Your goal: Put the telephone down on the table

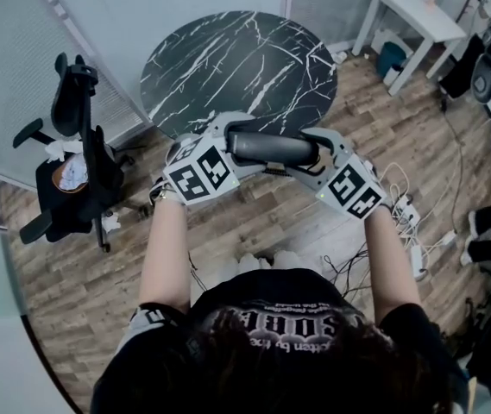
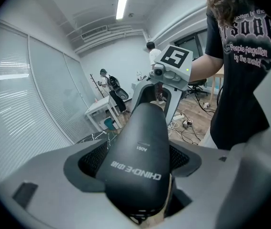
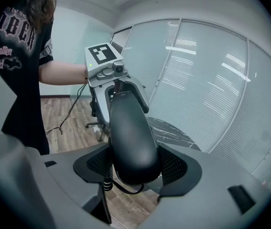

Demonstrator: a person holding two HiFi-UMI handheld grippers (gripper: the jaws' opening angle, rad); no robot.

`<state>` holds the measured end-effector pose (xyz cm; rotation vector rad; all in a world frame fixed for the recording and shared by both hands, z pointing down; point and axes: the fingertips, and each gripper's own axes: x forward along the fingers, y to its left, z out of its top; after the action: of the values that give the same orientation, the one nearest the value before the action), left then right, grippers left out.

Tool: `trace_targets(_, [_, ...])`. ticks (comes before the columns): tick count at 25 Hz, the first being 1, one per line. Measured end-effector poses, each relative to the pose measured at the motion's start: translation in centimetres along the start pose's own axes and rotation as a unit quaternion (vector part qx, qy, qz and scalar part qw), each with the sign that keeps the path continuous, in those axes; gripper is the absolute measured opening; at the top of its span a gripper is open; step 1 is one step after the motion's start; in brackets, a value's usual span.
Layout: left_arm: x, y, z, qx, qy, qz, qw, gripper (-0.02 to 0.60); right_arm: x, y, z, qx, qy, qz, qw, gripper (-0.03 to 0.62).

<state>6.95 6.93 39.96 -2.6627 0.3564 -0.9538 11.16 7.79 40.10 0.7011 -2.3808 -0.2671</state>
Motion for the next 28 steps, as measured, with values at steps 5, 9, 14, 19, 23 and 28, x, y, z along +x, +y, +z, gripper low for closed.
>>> trace_targets(5, [-0.2,1.6,-1.2,-0.012,0.002,0.011,0.9999,0.367,1.9,-0.9,0.4,-0.007,-0.001,0.014,1.0,0.304])
trace_targets(9, [0.2,3.3,-2.6,-0.024,0.007,0.017,0.9995,0.367,3.8,-2.1,0.5,-0.016,-0.002,0.025,1.0,0.304])
trace_targets(14, [1.0,6.6,-4.1,-0.032,0.016,0.03,0.9989,0.367,6.7,-4.8,0.7,-0.023,-0.011,0.041,0.999,0.304])
trace_targets(19, [1.6,10.6,-5.7,-0.047,0.028,0.042,0.9976,0.367,9.8,-8.0,1.2,-0.029,-0.02,0.059,0.998,0.304])
trace_targets(23, [2.1,14.0,-6.5,-0.055,0.042,0.055,0.9961,0.367,12.1,-10.8,1.4,-0.035,-0.025,0.075,0.996,0.304])
trace_targets(28, [3.0,17.8,-7.7,-0.07,0.049,0.069,0.994,0.367,14.8,-14.0,1.6,-0.045,-0.03,0.092,0.994,0.304])
